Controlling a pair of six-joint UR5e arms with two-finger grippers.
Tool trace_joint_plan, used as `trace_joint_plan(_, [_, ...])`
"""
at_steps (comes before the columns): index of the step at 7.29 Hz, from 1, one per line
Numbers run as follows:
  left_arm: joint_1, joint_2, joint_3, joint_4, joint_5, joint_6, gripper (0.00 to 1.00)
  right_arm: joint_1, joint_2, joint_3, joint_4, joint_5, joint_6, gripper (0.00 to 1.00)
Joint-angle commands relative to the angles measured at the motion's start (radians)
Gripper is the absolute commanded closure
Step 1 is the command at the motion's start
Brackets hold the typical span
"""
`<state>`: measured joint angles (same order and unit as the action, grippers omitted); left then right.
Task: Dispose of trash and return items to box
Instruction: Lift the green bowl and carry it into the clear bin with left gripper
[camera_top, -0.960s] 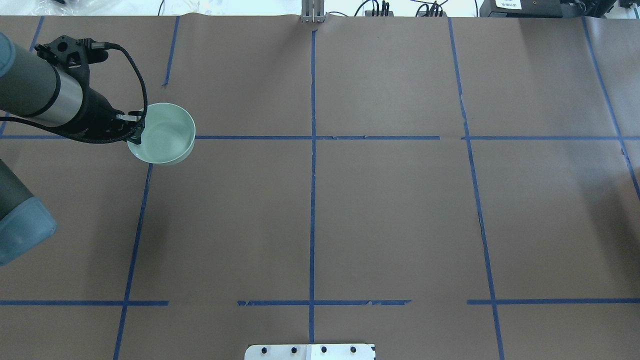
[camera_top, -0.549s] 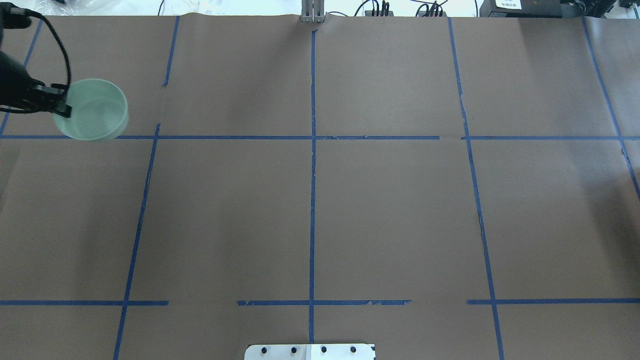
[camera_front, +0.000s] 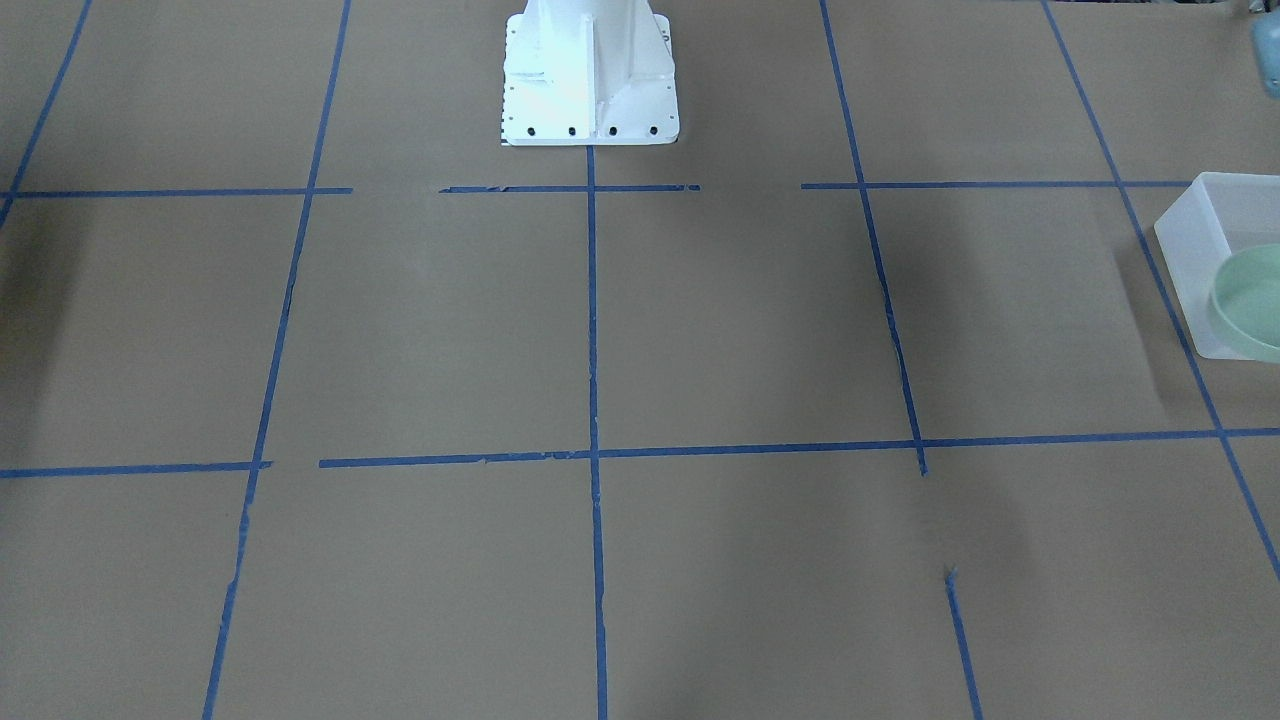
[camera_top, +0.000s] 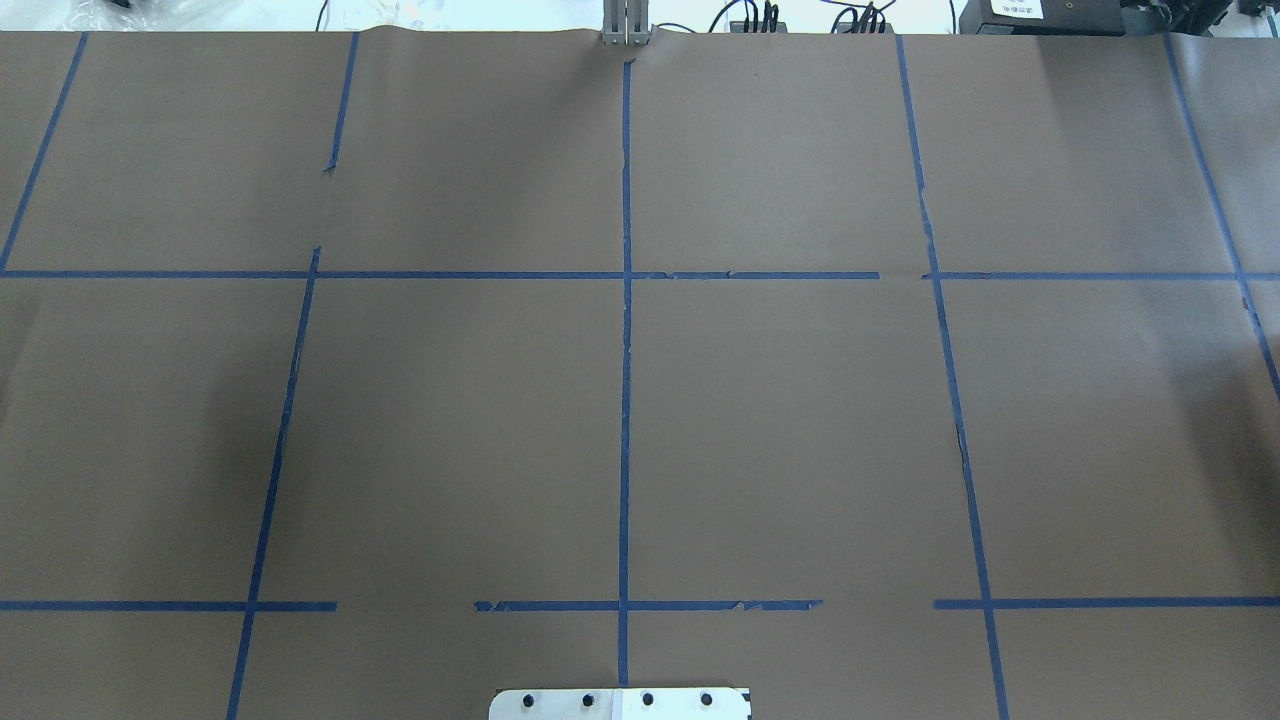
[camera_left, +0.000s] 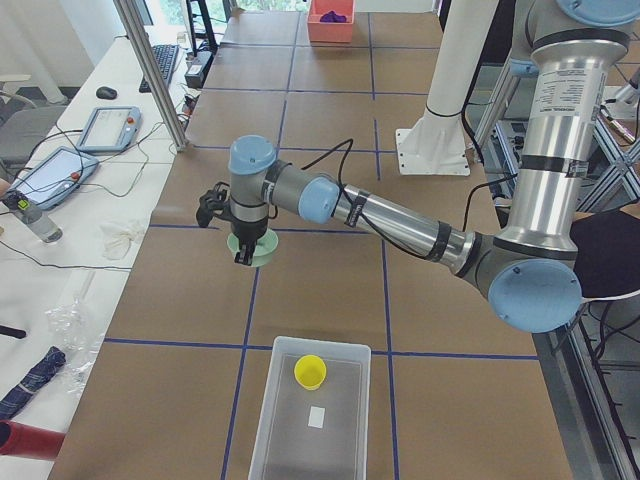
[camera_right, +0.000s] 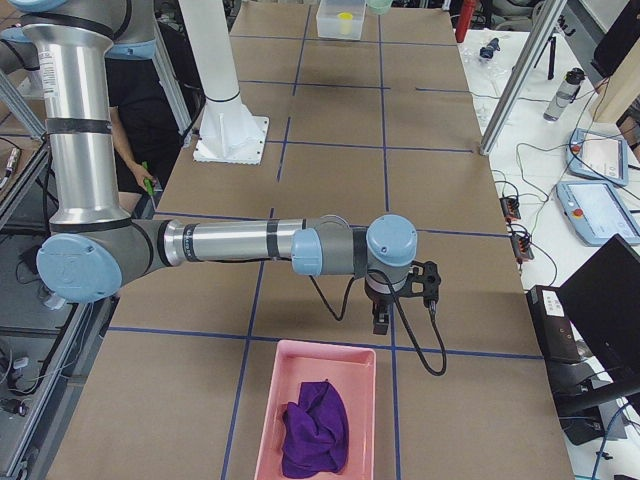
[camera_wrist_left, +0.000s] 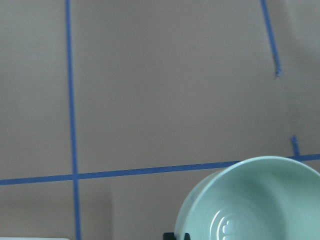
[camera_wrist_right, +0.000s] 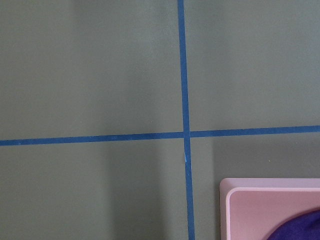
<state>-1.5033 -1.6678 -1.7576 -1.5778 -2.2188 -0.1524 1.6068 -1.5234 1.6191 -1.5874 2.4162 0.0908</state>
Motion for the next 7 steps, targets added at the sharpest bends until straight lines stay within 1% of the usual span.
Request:
trace_joint_plan(1, [-0.174,0.010,0.186,-0.004,0.046,0.178,1.00,-0.001,-0.009,0.001,0.006,-0.002,-0.005,0.00])
trace_joint_plan(2, [-0.204,0.010,0.263,-0.013,0.135,0.230,1.00,0.001,-0.009,0.001,0.007,-0.002,-0.005,0.00])
trace_joint_plan(3, [-0.222,0.040,0.308,-0.065,0.164,0.287,1.00,-0.001,-0.008,0.004,0.007,0.000,-0.003,0.00])
trace_joint_plan(4, [-0.221,0.109,0.350,-0.188,0.169,0.293,1.00,0.001,-0.008,0.002,0.007,0.000,-0.003,0.00])
trace_joint_plan(5, [-0.219,0.150,0.406,-0.314,0.195,0.293,1.00,-0.001,-0.009,0.004,0.009,0.000,-0.002,0.00])
trace_joint_plan(6, [-0.219,0.175,0.420,-0.347,0.197,0.293,1.00,0.001,-0.009,0.005,0.007,0.000,0.000,0.00])
trace_joint_plan(7, [-0.219,0.181,0.417,-0.347,0.199,0.293,1.00,-0.001,-0.008,0.004,0.007,0.000,0.000,0.00])
